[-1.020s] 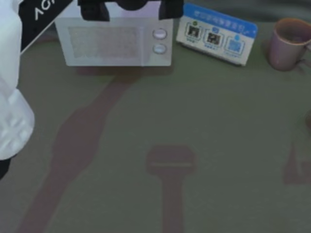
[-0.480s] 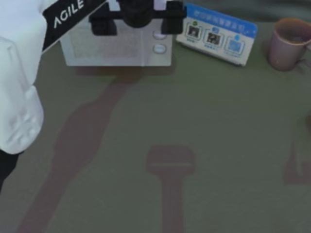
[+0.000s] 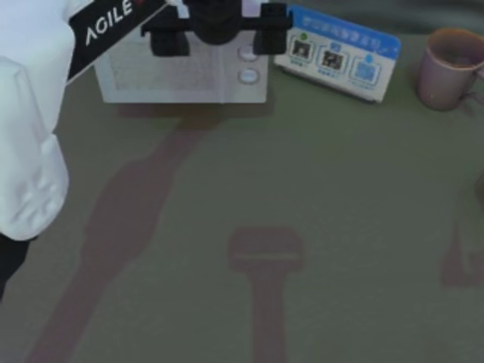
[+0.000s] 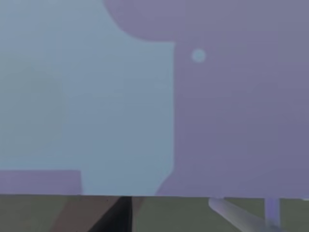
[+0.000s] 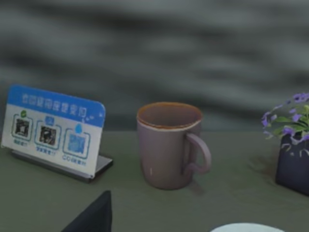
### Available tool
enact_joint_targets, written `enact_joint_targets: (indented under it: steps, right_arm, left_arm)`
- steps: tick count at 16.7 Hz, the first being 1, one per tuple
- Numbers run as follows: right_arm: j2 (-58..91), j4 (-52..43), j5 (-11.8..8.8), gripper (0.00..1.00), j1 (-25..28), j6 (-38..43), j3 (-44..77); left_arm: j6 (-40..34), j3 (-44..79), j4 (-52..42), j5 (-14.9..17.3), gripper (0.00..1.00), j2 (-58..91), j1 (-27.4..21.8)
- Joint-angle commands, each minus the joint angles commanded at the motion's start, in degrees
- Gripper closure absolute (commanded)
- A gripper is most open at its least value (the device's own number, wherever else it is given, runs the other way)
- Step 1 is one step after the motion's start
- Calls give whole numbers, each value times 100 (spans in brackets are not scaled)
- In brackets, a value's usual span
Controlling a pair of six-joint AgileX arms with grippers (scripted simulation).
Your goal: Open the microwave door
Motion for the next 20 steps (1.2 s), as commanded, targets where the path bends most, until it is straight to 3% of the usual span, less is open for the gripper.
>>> enact_joint_targets:
  steps: [9,20]
  right_arm:
    - [0,0,0,0,0,0,0]
    - [0,0,0,0,0,0,0]
  left_arm:
    - [0,0,0,0,98,0,0]
    - [-52,-333,67,93,100,-79,-191]
